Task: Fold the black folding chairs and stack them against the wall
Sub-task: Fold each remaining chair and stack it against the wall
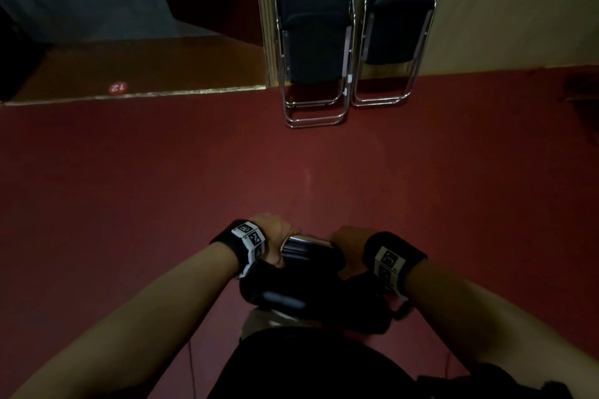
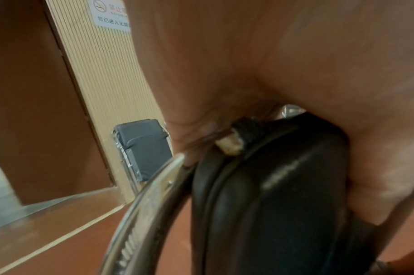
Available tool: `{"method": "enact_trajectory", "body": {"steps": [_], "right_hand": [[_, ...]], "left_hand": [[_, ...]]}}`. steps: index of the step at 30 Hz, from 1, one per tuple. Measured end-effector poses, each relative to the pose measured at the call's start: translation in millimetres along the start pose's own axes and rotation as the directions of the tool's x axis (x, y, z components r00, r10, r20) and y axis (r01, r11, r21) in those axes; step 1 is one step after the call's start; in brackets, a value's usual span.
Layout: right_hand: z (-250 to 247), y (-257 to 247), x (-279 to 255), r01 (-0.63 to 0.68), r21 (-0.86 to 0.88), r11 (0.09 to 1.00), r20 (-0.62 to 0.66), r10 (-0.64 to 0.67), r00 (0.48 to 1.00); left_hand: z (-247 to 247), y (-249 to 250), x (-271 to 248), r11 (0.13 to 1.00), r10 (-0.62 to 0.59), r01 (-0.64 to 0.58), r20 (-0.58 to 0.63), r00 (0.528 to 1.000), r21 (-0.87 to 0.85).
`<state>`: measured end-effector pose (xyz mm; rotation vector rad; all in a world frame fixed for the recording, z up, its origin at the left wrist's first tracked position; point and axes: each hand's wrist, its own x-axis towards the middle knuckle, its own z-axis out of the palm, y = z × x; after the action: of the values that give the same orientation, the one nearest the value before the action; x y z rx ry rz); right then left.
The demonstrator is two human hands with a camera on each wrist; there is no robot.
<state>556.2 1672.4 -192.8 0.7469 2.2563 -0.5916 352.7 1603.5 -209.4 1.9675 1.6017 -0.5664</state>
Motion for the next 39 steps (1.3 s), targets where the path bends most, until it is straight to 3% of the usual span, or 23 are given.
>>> {"method": "enact_trajectory", "body": {"steps": [4, 5, 7, 9, 19, 23, 28, 39], "right_hand": [[-75, 19, 47, -0.048, 0.015, 0.999, 0.041, 0.047, 0.998], [-75, 19, 43, -0.064, 0.033, 0.997, 0.074, 0.061, 0.995], [-124, 30, 76, -0.085, -0.003, 0.996, 0.095, 0.084, 0.992], [-139, 37, 91, -0.108, 0.014, 0.994, 0.134, 0.105, 0.985], [-206, 103, 184, -0.141, -0.031, 0.99, 0.064, 0.143, 0.988], [-243, 131, 216, -0.102, -0.088, 0.991, 0.017, 0.104, 0.994], [-313, 205, 264, -0.046, -0.114, 0.992, -0.01, 0.046, 0.999], [-445, 285, 339, 0.067, -0.196, 0.978, 0.058, -0.056, 0.997]], "left_hand": [[-56, -62, 47, 0.997, 0.072, -0.071, -0.07, 0.995, 0.011], [-58, -57, 47, 0.997, 0.081, -0.081, -0.042, 0.996, -0.006], [-96, -100, 76, 0.995, 0.101, -0.101, -0.041, 0.994, -0.003], [-112, -115, 89, 0.994, 0.109, -0.11, -0.053, 0.993, -0.024], [-184, -185, 186, 0.991, 0.125, -0.121, -0.058, 0.99, 0.063], [-215, -207, 216, 0.996, 0.07, -0.069, -0.026, 0.997, 0.053], [-282, -232, 286, 1.0, -0.014, 0.013, 0.028, 0.999, 0.025], [-366, -284, 365, 0.985, -0.134, 0.124, -0.082, 0.987, -0.119]]}}
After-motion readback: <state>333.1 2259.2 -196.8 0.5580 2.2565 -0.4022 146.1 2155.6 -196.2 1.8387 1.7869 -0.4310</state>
